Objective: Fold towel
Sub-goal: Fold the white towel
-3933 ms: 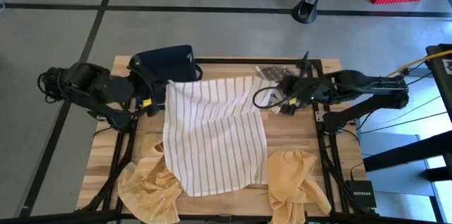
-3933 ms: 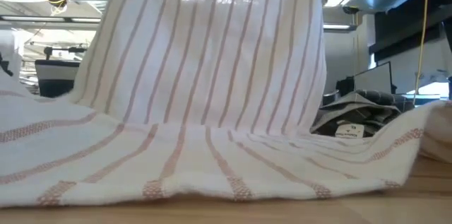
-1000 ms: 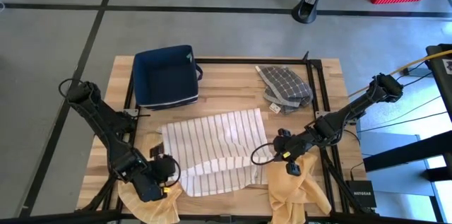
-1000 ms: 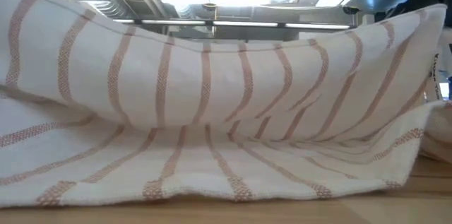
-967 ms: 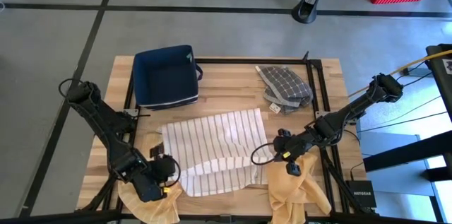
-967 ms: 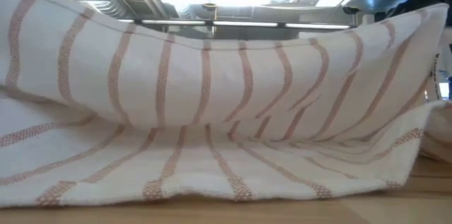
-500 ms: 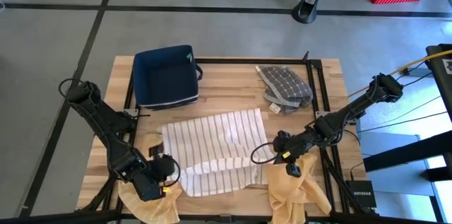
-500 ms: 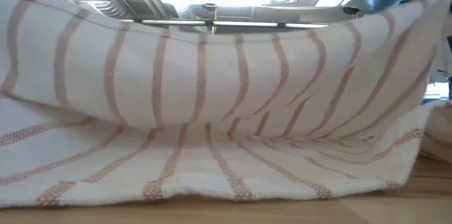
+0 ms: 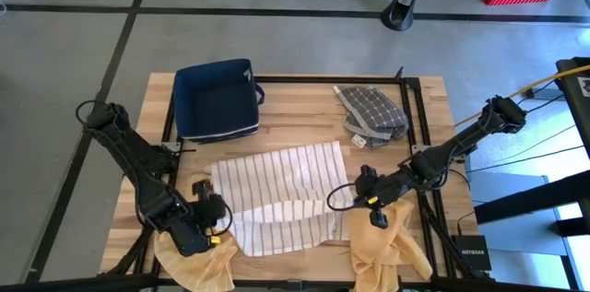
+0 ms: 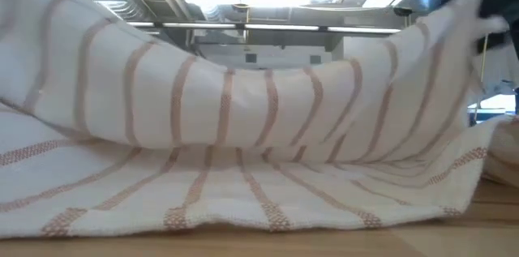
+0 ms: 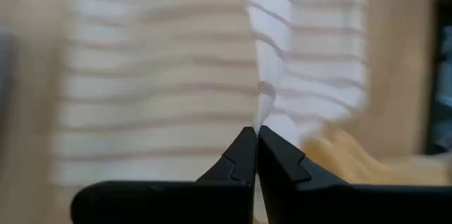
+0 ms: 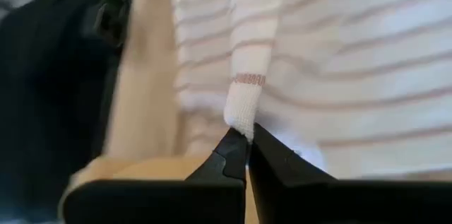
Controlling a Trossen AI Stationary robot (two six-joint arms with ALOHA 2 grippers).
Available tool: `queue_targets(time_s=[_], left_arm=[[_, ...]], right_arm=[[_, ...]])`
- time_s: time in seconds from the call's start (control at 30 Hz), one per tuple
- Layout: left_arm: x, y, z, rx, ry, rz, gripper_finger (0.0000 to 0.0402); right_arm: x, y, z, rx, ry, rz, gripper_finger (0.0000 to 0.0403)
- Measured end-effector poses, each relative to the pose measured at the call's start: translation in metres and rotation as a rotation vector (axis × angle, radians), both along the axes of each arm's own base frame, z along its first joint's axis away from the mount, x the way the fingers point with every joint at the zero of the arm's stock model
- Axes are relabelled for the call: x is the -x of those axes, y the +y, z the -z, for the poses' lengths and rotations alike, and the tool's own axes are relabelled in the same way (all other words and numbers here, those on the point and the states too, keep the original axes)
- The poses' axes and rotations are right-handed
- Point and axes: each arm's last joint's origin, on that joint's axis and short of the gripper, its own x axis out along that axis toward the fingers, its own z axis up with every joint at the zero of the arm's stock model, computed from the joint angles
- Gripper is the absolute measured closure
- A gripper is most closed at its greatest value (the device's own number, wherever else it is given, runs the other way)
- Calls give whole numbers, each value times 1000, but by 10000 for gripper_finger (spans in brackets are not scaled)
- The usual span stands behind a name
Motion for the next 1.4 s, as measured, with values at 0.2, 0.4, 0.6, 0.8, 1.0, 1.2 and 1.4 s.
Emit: queue_targets(time_s=[0.2,0.4,0.6,0.8,1.0,1.2,1.4], left_arm=[[12,48,-18,-431,-153,-179,402],[16,91,-40,-701,-289,-313,402],[16,129,-55,-812,-276,-421,402],[16,161,-58,-869,-184,-541,402],[15,187,-39,-937,-47,-631,402],[17,202,-16,-966,58,-678,401],[14,210,0,-918,150,-668,366]], right_arm=[[-1,-24,-26,412,-169,215,395],[-7,-59,-48,820,-258,420,395],[-22,-107,-59,955,-220,527,395],[-27,-158,-54,912,-139,643,395],[-34,-196,-41,867,-79,710,395],[-47,-217,-25,813,-57,701,395],[-59,-225,-6,812,2,686,380]])
